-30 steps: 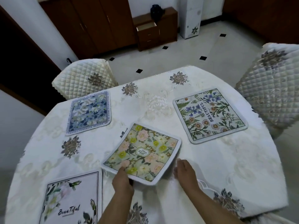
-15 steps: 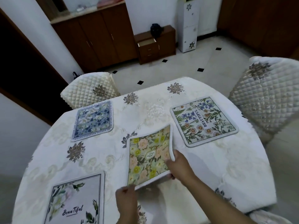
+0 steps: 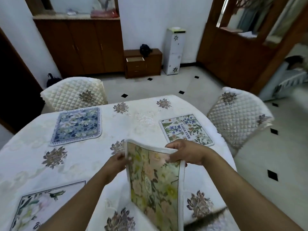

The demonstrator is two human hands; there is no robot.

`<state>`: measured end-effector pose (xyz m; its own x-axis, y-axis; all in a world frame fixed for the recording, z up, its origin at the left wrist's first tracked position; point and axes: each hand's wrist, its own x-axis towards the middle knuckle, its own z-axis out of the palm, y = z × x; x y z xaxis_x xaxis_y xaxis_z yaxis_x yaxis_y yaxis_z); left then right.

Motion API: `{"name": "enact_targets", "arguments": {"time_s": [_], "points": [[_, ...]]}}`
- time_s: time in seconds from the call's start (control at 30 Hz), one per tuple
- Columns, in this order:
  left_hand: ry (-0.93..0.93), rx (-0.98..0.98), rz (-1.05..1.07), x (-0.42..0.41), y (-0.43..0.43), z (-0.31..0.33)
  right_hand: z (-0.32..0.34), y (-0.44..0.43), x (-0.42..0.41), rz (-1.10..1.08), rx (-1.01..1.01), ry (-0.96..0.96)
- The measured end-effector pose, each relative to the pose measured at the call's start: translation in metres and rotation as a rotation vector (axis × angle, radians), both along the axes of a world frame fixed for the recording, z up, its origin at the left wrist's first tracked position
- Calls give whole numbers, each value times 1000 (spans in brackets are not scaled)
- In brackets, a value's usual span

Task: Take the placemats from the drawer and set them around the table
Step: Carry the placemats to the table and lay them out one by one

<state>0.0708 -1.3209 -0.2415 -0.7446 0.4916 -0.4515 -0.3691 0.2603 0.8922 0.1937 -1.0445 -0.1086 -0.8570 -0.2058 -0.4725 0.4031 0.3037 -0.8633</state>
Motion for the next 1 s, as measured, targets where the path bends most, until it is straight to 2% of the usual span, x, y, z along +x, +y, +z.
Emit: {"name": "enact_targets", "arguments": {"time_s": [0.13, 0.2, 0.27, 0.33, 0.43, 0.53, 0.6, 0.73, 0.9, 1.0], "points": [[-1, 38, 213, 27, 3, -1, -9, 15, 21, -424, -103, 39], [-1, 51, 318, 37, 4, 0, -29, 14, 33, -644, -272, 52], [-26, 73, 394, 51, 6, 2, -54, 7, 48, -733, -456, 39], [-47, 63, 451, 61, 5, 0, -81, -2, 61, -801, -416, 7], [-97, 26, 483, 69, 2, -5, -117, -9, 73, -931, -147, -17], [-137, 39, 579, 65, -1, -11, -141, -3, 74, -966, 88, 25], [-73, -35, 620, 64, 4, -13, -150, 5, 69, -958, 152, 65], [7, -234, 608, 71, 24, -25, -171, 27, 55, -866, 247, 91], [-138, -553, 520, 104, 47, -65, -217, 53, 45, -708, 291, 11], [-150, -719, 482, 132, 52, -90, -241, 63, 47, -645, 334, -40]]}}
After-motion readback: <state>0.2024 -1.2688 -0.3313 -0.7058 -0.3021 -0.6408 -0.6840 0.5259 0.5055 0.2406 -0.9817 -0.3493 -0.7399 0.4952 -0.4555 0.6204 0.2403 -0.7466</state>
